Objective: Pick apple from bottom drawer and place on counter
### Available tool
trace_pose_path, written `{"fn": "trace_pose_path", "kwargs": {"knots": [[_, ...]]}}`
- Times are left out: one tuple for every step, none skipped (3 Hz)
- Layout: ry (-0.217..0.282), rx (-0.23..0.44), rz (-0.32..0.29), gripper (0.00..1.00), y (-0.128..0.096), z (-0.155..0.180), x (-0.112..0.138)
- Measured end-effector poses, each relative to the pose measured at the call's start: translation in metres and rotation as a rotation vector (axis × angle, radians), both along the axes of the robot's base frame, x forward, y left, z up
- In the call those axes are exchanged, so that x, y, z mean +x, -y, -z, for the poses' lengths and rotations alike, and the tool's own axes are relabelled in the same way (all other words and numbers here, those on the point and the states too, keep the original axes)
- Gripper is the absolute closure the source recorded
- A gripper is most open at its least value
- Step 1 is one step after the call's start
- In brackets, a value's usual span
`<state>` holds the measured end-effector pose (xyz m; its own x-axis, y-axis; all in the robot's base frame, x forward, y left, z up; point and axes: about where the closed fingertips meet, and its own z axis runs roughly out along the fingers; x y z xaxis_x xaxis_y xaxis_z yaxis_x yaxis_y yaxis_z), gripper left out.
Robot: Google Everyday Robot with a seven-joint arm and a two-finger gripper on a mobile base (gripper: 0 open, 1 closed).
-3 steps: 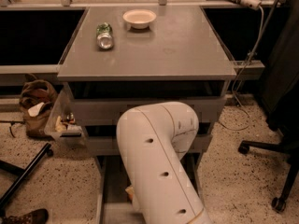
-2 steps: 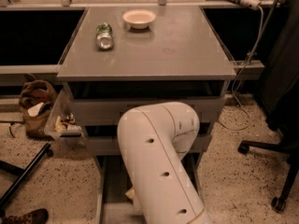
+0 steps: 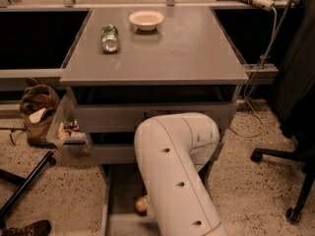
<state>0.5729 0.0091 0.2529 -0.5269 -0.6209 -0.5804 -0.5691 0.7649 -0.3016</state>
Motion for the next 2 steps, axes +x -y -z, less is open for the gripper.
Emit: {"fn": "trace_pose_path", "kwargs": {"knots": [[-0.028,0.053,-0.009,0.0,0.0152,0.0208,0.0024],[-0.029,0.054,-0.011,0.0,0.0147,0.0209,0.0023]]}}
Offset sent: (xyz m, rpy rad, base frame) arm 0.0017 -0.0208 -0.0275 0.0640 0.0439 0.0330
